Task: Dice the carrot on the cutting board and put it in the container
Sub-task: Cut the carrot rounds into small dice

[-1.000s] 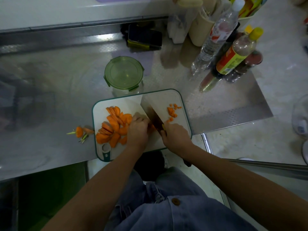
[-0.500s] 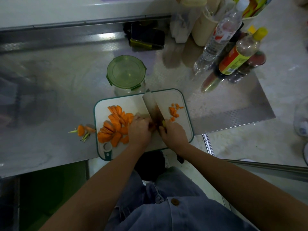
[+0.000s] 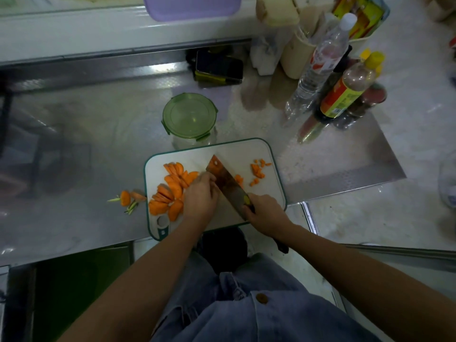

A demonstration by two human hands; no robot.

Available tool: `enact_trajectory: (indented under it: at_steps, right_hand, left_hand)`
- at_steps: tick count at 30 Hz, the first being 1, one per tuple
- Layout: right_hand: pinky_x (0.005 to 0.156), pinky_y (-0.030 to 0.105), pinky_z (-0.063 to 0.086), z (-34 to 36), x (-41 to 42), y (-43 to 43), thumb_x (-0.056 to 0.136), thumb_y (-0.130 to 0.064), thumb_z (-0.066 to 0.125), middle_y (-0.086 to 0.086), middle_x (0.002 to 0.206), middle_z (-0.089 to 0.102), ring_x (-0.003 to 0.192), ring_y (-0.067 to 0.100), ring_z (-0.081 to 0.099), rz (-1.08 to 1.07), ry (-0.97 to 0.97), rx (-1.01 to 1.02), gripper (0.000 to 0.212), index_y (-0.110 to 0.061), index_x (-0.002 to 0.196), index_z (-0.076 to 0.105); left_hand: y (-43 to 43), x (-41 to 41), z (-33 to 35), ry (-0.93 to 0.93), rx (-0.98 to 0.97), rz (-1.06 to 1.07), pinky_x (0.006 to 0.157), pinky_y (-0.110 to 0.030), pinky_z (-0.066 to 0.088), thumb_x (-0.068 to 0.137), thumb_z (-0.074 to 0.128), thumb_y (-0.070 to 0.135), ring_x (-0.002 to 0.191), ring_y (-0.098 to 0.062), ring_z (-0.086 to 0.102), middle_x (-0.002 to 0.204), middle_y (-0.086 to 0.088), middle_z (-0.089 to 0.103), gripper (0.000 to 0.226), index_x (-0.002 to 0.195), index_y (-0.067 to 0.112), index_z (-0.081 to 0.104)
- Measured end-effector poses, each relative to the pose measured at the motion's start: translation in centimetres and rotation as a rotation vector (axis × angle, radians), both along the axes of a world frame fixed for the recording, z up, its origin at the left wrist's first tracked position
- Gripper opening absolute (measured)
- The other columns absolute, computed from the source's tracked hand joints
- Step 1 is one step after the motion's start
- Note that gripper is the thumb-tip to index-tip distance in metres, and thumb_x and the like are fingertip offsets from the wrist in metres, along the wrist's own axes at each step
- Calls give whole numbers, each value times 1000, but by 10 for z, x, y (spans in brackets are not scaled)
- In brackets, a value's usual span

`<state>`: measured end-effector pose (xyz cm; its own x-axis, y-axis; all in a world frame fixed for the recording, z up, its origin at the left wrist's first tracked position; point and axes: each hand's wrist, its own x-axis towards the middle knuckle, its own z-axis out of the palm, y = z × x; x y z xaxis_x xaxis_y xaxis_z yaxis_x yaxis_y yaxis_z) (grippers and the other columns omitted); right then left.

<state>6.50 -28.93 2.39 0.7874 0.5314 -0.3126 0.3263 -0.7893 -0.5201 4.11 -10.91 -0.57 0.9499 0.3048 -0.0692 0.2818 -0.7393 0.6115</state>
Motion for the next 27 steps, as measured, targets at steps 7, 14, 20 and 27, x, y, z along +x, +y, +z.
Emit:
enact_trajectory:
  at_steps: [7,14,20,27]
  right_hand:
    - [68,39,46,-1,30,-20,94,-25,51,19,83,64,79,37,61,-285,-84,-35,27,-1,107,57]
    - [59,30,32,1,18,-16,94,-27,53,15,85,64,80,32,59,-49,-19,-55,22,-7,102,58]
    - [67,39,46,-5,37,-33,94,-25,53,16,77,61,75,33,59,-420,-39,-14,19,-6,88,53]
    - [60,30,36,-3,23,-5,90,-21,59,5,71,54,69,24,52,-124,43,97,11,-14,83,53]
  left_hand:
    - [0,2,1,44,-48,-10,76,-35,47,86,55,9,91,-29,60,103,-13,63,22,106,6,62]
    - [0,1,3,49,-54,-18,77,-33,45,84,59,9,90,-29,59,102,-13,61,20,104,6,63]
    - [2,3,1,83,-65,-21,81,-35,47,84,61,8,89,-31,59,103,-15,59,20,102,4,65]
    - [6,1,5,27,-72,-41,73,-34,47,82,62,8,82,-29,61,94,-11,60,11,91,10,67]
